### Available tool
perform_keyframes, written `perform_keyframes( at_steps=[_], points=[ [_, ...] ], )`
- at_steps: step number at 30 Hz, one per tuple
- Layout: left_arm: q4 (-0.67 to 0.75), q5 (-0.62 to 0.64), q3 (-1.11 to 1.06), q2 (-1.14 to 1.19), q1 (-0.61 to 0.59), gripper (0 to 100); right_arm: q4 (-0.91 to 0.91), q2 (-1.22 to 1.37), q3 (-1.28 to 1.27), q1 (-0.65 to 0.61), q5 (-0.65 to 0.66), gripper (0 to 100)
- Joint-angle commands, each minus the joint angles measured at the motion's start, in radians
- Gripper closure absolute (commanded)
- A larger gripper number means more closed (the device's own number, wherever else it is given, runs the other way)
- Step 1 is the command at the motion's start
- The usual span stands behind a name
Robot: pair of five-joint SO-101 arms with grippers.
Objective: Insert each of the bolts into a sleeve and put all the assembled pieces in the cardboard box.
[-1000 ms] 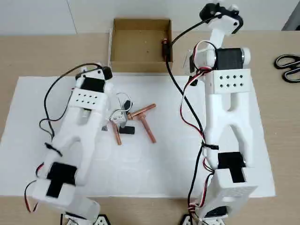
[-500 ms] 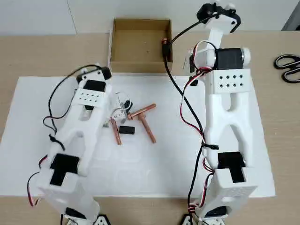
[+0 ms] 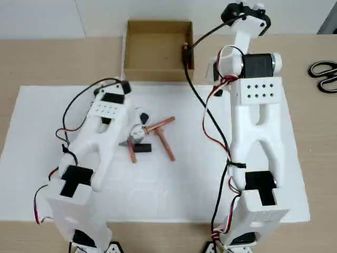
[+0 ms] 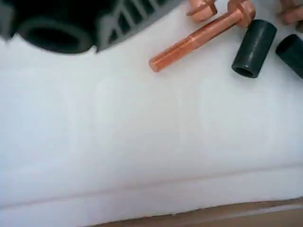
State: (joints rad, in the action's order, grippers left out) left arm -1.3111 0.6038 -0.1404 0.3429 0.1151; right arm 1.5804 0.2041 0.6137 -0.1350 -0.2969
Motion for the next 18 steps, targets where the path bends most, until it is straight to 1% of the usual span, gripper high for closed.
perform_keyframes(
  at_steps=[1,6,10,12,15,18],
  points=[
    [-0.028,0.005,0.008,0.012,-0.014,100,0.002,-0.056,0.014,0.013,0.040,99.5],
    [-0.213,0.006,0.133,-0.068,-0.020,99,0.025,-0.062,0.012,0.010,0.055,99.5],
    [-0.368,0.000,0.331,-0.235,-0.028,99,0.039,-0.064,0.012,0.008,0.055,99.5],
    [-0.411,0.000,0.438,-0.325,-0.021,99,0.041,-0.064,0.012,0.012,0.055,99.5],
    [-0.405,-0.003,0.570,-0.450,-0.009,99,0.036,-0.068,0.018,0.031,0.052,99.5],
    [-0.338,-0.054,0.621,-0.537,0.020,99,-0.021,-0.130,0.049,0.064,0.052,99.5]
  ],
)
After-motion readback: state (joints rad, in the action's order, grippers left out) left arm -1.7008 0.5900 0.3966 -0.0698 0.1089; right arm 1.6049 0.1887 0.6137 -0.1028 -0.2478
